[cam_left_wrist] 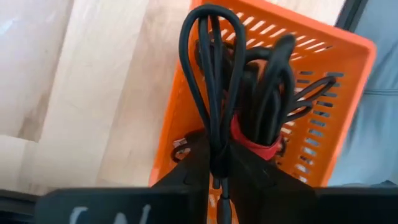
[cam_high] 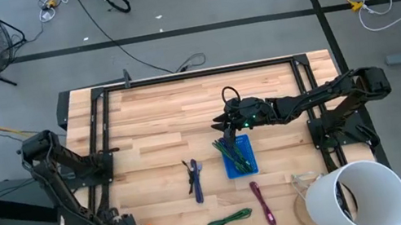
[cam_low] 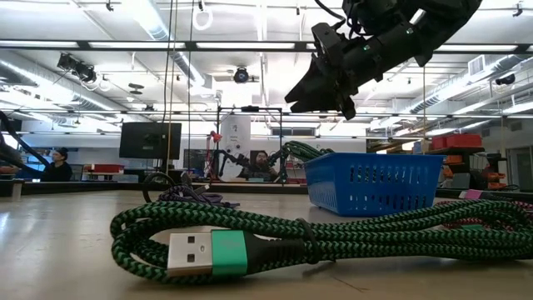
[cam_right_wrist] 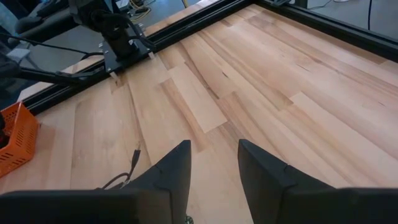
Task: Pick & Place USB Port
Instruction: Put the black charger cable into the orange bin
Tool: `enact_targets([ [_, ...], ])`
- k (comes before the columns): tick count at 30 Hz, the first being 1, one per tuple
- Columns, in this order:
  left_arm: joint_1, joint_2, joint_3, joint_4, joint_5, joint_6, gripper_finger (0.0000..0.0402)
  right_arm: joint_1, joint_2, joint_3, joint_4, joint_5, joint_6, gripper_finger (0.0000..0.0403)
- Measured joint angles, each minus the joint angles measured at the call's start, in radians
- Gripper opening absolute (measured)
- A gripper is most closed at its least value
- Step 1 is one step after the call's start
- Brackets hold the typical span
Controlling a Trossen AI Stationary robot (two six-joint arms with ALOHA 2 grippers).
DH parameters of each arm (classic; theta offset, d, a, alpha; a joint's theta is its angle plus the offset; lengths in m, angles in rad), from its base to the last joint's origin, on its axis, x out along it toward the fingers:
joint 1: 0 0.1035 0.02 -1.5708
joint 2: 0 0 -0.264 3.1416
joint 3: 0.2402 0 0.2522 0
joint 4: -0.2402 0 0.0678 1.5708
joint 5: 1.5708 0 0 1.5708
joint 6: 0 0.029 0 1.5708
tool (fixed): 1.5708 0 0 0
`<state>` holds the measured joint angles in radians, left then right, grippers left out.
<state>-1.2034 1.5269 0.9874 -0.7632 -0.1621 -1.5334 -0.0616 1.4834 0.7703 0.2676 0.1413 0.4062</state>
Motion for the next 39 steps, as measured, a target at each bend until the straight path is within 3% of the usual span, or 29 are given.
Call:
enact_targets([
  [23,0.0,0.0,0.0,0.025,0.004,0.004,0.0133,0.0,0.0,0.0,0.0,0.0,0.0,0.0132],
  [26,0.0,0.0,0.0,0.027,-0.051,0.009,0.0143,0.0,0.0,0.0,0.0,0.0,0.0,0.0132],
  [32,0.036,0.0,0.0,0.029,-0.287,0.07,0.0159,0.0,0.0,0.0,0.0,0.0,0.0,0.0132],
  [39,0.131,-0.001,0.0,0.035,-0.363,0.192,0.0163,0.0,0.0,0.0,0.0,0.0,0.0,0.0132],
])
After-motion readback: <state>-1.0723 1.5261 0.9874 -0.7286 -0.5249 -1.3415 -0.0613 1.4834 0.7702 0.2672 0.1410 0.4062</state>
